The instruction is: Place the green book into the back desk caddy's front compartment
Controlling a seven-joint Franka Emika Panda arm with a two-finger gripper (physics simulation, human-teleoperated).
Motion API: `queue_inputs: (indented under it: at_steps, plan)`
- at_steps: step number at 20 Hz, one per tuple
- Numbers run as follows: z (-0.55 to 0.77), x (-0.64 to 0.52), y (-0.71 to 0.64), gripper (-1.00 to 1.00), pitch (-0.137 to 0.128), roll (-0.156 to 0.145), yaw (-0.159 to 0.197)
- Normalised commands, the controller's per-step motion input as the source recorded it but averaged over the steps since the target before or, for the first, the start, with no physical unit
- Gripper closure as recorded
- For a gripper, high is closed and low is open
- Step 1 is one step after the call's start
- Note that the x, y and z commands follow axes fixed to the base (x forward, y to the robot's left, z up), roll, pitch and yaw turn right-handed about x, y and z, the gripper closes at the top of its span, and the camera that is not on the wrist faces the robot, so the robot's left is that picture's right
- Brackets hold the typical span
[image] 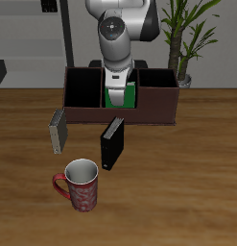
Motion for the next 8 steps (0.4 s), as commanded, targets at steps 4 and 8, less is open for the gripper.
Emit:
queue_inputs:
  at_steps: [4, 8]
  plan:
    - [0.17, -0.05, 0.10, -1.00, -0.022, 0.017, -0.038]
    - [0.15, -0.05, 0.05, -1.00, -0.010, 0.013, -0.041]
